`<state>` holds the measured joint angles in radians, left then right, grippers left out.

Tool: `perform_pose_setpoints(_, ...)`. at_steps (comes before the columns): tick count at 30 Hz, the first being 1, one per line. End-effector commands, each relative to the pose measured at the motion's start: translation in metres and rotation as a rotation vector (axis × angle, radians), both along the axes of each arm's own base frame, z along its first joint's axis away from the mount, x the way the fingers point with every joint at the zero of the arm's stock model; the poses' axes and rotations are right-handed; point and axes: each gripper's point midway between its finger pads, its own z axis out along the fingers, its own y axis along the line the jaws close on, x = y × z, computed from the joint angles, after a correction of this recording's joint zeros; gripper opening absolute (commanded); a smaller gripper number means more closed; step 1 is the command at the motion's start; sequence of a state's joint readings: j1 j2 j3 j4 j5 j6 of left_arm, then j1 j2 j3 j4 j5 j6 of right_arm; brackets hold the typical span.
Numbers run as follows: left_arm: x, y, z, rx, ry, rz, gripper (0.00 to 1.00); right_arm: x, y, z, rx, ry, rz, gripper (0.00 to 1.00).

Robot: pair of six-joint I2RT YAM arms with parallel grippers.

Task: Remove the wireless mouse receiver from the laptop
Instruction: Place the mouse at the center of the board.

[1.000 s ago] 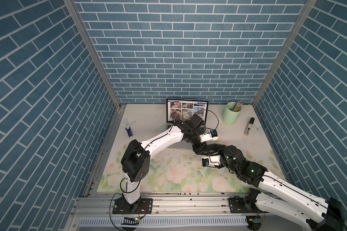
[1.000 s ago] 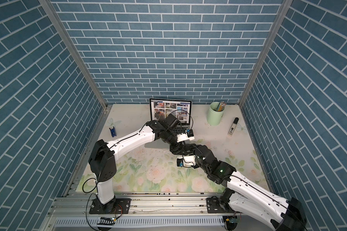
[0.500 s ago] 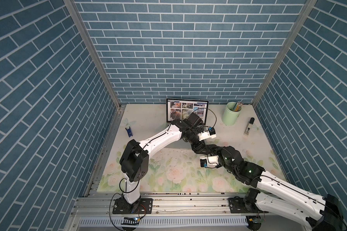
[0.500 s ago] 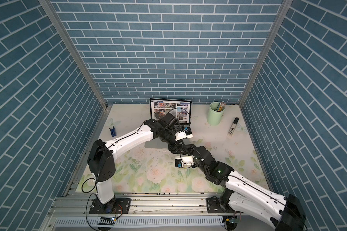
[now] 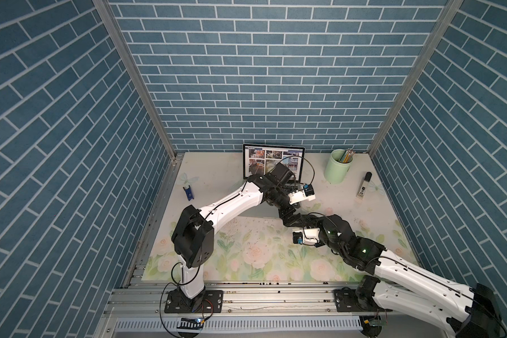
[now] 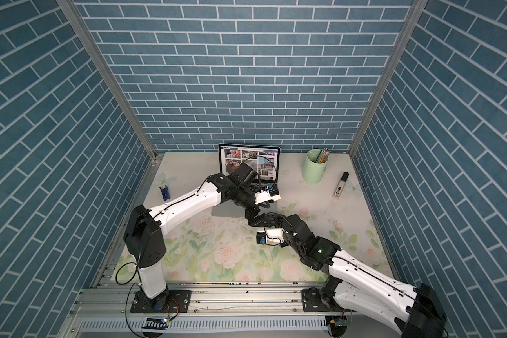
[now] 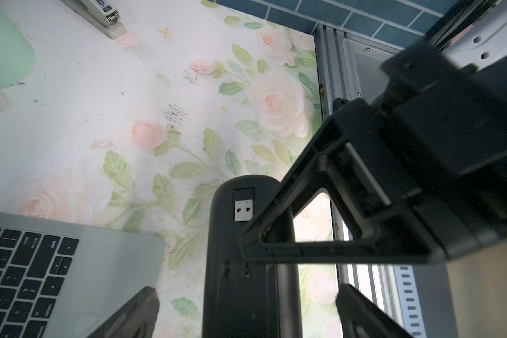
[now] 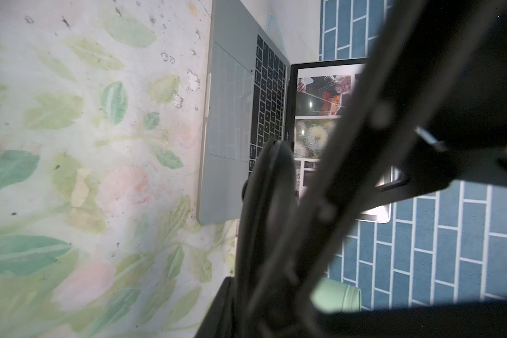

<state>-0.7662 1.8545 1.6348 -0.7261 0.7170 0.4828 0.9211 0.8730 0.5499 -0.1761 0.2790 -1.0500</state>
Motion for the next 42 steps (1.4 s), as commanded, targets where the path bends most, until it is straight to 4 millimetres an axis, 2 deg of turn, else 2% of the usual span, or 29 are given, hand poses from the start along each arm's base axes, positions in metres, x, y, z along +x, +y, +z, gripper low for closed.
perform_pose_setpoints(1, 0.005, 0.011, 0.015, -0.060, -0.027, -0.029, 1.00, -0.007, -0.006, -0.013, 0.025, 0.074, -0.038, 0.00)
perform_pose_setpoints(4, 0.005, 0.025, 0.011, -0.064, -0.022, -0.079, 1.00, -0.008, -0.010, -0.020, 0.015, 0.094, -0.059, 0.00)
perform_pose_setpoints(6, 0.015, 0.039, 0.000, -0.022, -0.029, -0.053, 1.00, -0.008, -0.013, -0.021, 0.023, 0.112, -0.083, 0.00)
perform_pose_setpoints(9, 0.048, 0.064, -0.016, 0.036, -0.046, 0.079, 1.00, -0.011, -0.013, -0.018, 0.097, 0.187, -0.150, 0.00)
perform_pose_setpoints(11, 0.073, 0.082, -0.013, 0.011, -0.076, 0.200, 1.00, -0.008, -0.010, -0.008, 0.216, 0.282, -0.256, 0.00)
perform_pose_setpoints(14, 0.104, 0.104, 0.016, -0.114, -0.183, 0.382, 1.00, -0.011, 0.010, 0.004, 0.429, 0.530, -0.371, 0.00)
perform_pose_setpoints(17, 0.123, 0.128, 0.046, -0.201, -0.344, 0.559, 1.00, -0.009, 0.038, 0.015, 0.709, 0.827, -0.476, 0.00)
perform_pose_setpoints(20, 0.129, 0.149, 0.077, -0.257, -0.475, 0.702, 1.00, -0.007, 0.063, 0.019, 0.969, 1.123, -0.494, 0.00)
perform_pose_setpoints(23, 0.126, 0.172, 0.108, -0.326, -0.571, 0.836, 1.00, 0.005, 0.058, 0.017, 1.197, 1.222, -0.527, 0.00)
perform_pose_setpoints(26, 0.117, 0.196, 0.131, -0.388, -0.635, 0.951, 1.00, 0.026, 0.029, 0.011, 1.355, 1.175, -0.619, 0.00)
perform_pose_setpoints(28, 0.108, 0.208, 0.140, -0.411, -0.658, 0.998, 1.00, 0.037, 0.007, 0.005, 1.423, 1.140, -0.664, 0.00)
perform_pose_setpoints(32, 0.098, 0.220, 0.137, -0.396, -0.614, 1.056, 1.00, 0.049, -0.023, -0.018, 1.448, 1.173, -0.754, 0.00)
perform_pose_setpoints(37, 0.089, 0.240, 0.121, -0.339, -0.571, 1.154, 1.00, 0.050, -0.033, -0.042, 1.390, 1.304, -0.778, 0.00)
perform_pose_setpoints(42, 0.073, 0.254, 0.125, -0.370, -0.619, 1.184, 0.99, 0.053, -0.040, -0.075, 1.286, 1.407, -0.849, 0.00)
